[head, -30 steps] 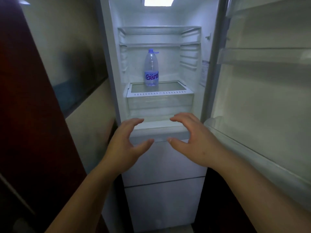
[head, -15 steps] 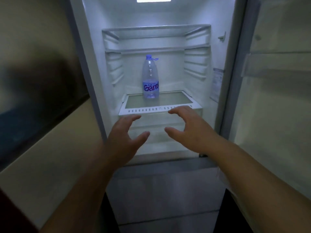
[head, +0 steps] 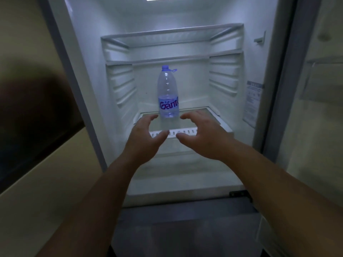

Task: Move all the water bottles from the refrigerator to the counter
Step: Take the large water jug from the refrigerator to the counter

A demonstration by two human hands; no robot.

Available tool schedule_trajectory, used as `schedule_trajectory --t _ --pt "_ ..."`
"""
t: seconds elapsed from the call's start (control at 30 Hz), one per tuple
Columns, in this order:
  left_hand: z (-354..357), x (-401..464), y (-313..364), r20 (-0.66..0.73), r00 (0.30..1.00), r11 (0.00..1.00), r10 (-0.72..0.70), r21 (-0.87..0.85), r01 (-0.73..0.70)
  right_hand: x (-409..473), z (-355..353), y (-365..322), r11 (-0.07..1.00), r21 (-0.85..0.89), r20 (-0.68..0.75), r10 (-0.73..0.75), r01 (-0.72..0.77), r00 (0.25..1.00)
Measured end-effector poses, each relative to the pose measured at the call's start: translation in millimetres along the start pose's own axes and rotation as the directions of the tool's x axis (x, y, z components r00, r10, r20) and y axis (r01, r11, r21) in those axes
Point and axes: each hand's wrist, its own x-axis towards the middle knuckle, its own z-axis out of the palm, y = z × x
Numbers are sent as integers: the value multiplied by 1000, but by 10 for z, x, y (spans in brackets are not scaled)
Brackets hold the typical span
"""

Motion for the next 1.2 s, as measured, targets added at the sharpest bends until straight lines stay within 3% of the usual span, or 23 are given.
schedule_trajectory --t 0.23,0.43,0.53,0.7,0.9,1.2 --pt "421 788 -211 19 994 994 -104 -17 104 322 87 187 998 -44 -17 49 -49 999" --pt "770 1424 -403 0 940 908 -342 -256 331 600 168 283 992 -84 -48 91 -95 995" --pt "952 1692 -585 -28 924 887 -382 -291 358 708 205 317 989 -114 -80 84 -93 993" --pt "1237 2051 -815 24 916 901 -400 -171 398 785 248 331 986 -141 -108 70 -85 992" --pt "1527 2319 -917 -95 951 951 -294 71 301 861 249 426 978 -183 -137 73 -98 988" --pt "1773 2641 -1080 -161 904 918 -396 -63 391 895 287 533 962 -205 -70 168 -179 983"
